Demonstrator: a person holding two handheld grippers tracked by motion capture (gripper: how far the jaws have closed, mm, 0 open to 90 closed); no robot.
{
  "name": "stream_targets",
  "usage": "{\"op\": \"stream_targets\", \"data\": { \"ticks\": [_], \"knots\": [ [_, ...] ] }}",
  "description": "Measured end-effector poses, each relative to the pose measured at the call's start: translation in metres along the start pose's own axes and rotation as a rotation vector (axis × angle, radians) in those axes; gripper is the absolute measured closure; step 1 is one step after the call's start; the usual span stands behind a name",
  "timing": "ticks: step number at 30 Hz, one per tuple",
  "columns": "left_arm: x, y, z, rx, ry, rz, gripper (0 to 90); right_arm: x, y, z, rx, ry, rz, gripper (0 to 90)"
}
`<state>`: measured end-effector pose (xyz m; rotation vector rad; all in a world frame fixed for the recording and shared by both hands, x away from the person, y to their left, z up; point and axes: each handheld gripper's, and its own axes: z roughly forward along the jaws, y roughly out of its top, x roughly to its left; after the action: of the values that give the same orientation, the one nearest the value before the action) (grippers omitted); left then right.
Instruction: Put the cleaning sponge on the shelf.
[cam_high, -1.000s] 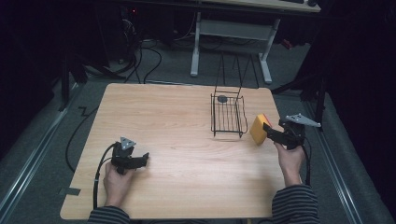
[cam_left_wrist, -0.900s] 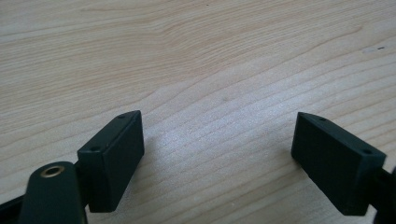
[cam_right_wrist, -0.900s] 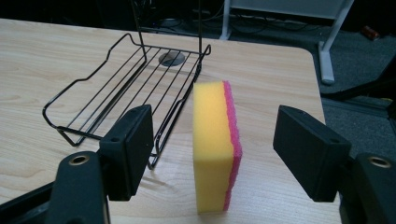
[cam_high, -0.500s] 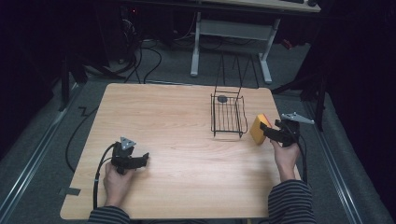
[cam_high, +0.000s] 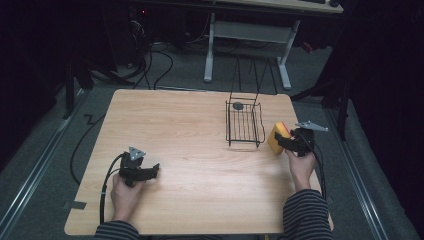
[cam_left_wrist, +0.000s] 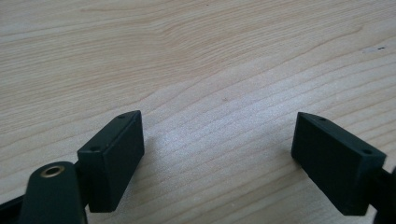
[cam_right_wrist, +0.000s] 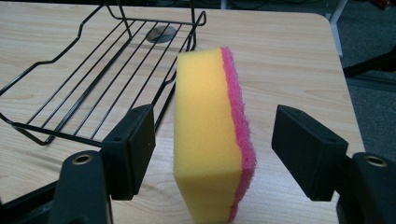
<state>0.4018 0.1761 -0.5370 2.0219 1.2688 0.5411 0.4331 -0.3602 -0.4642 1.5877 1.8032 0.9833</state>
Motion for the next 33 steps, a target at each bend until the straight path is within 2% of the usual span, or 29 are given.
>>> {"op": "stream_targets", "data": {
  "ticks": [5,8,16,26,33],
  "knots": [
    [0.000,0.000,0.000,0.000,0.000,0.000,17.6,0.001,-0.001,0.004,0.000,0.007,0.002,31.1],
    [0.000,0.000,0.000,0.000,0.000,0.000,17.6,0.001,-0.002,0.007,0.012,0.017,0.021,33.8],
    [0.000,0.000,0.000,0.000,0.000,0.000,17.6,0.001,-0.005,0.015,0.033,0.012,0.036,36.3],
    [0.000,0.000,0.000,0.000,0.000,0.000,17.6,0.000,-0.007,0.019,0.034,0.010,0.033,44.1],
    [0.000,0.000,0.000,0.000,0.000,0.000,17.6,0.002,-0.007,0.020,0.039,-0.001,0.008,52.1]
  ]
}}
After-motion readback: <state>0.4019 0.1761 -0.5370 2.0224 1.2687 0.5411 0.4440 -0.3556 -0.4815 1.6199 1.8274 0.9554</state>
